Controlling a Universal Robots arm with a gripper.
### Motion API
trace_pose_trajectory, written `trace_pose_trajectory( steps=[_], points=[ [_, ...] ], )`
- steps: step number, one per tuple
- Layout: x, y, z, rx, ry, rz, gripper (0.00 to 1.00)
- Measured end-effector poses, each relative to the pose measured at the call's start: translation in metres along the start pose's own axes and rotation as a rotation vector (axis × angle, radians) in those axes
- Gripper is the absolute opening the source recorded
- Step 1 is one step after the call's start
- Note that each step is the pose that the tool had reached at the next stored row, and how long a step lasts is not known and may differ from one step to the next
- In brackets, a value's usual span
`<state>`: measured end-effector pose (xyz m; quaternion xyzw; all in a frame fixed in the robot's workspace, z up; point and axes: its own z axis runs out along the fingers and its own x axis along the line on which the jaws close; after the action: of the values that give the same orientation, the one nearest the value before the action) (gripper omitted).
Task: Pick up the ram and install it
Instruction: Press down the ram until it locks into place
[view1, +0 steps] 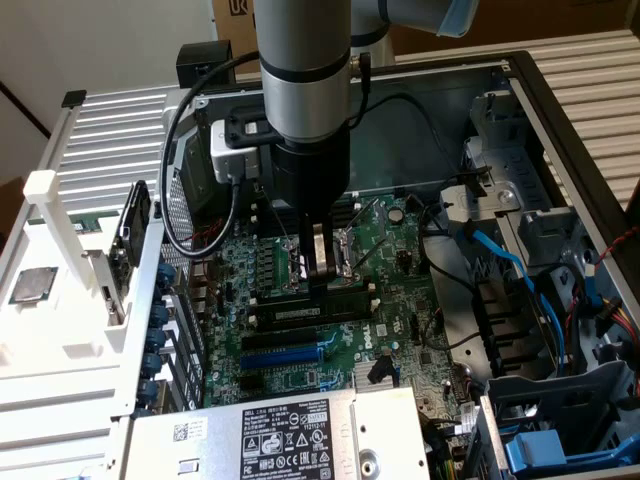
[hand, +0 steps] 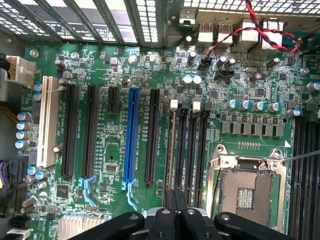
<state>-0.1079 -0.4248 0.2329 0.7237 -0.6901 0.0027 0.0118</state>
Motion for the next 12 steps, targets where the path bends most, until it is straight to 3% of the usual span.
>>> trace_pose_trajectory(
  steps=[12],
  points=[
    [0.0007,-0.0004,0.0024,-0.0001,0.0017,0.0,0.1]
  ],
)
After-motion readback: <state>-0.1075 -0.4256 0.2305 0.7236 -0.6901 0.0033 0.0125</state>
